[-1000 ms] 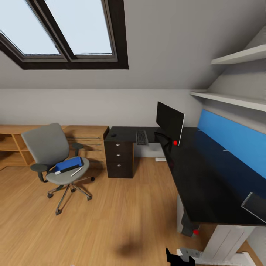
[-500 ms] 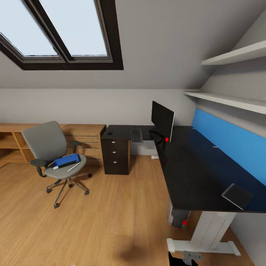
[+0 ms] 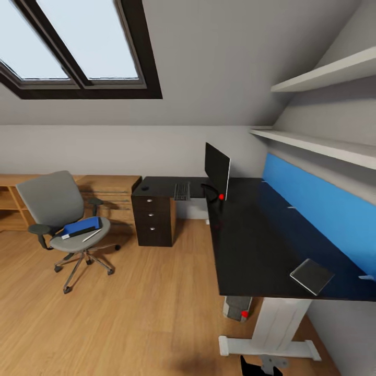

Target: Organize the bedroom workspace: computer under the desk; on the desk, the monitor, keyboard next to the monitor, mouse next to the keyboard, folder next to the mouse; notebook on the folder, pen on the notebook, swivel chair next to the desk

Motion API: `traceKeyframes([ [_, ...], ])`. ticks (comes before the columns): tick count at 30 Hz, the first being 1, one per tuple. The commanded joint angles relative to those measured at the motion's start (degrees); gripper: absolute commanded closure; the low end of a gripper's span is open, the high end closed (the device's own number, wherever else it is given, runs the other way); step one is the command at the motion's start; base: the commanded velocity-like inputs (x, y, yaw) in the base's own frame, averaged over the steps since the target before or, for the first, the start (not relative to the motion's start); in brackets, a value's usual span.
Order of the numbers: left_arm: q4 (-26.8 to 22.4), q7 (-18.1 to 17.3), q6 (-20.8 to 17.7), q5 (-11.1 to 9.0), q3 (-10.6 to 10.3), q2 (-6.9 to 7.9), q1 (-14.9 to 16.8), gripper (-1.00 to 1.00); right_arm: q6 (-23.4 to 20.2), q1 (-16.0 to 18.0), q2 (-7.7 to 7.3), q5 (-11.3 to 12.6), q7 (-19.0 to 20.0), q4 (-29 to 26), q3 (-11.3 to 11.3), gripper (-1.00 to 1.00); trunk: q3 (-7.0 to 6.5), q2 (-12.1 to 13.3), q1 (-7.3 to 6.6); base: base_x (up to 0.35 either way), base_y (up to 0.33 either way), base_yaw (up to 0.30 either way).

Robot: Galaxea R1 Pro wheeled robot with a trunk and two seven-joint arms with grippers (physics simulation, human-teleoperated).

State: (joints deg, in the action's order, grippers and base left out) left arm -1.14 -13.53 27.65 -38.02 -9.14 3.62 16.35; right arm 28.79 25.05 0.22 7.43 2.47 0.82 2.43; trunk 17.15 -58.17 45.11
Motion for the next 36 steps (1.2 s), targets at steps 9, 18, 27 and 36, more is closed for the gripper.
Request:
traceKeyframes([
  [9, 0.08, -0.36, 2.91, -0.58, -0.44, 0.06, -0.98, -1.00, 0.27, -1.72, -3.30, -0.01, 0.30, 0.13, 0.12, -1.00, 0.07, -0.05, 0.00, 0.000, -0.292, 0.000],
  [18, 0.08, -0.36, 3.10, -0.65, -0.44, 0.15, -1.06, -1.00, 5.50, -4.30, -4.33, -0.07, 0.55, 0.28, 0.12, -1.00, -0.21, -0.05, 0.00, -0.021, -0.173, -0.079],
  [27, 0.08, -0.34, 3.07, -0.65, -0.44, 0.16, -1.06, -1.00, 7.26, -4.48, -3.17, -0.05, 0.51, 0.38, 0.12, -1.00, -0.62, -0.05, 0.00, -0.218, -0.016, -0.118],
  [36, 0.08, -0.28, 3.02, -0.66, -0.44, 0.16, -1.06, -1.00, 7.17, -4.49, -3.01, -0.04, 0.35, 0.39, 0.12, -1.00, -0.65, -0.05, 0.00, -0.304, -0.077, -0.010],
])
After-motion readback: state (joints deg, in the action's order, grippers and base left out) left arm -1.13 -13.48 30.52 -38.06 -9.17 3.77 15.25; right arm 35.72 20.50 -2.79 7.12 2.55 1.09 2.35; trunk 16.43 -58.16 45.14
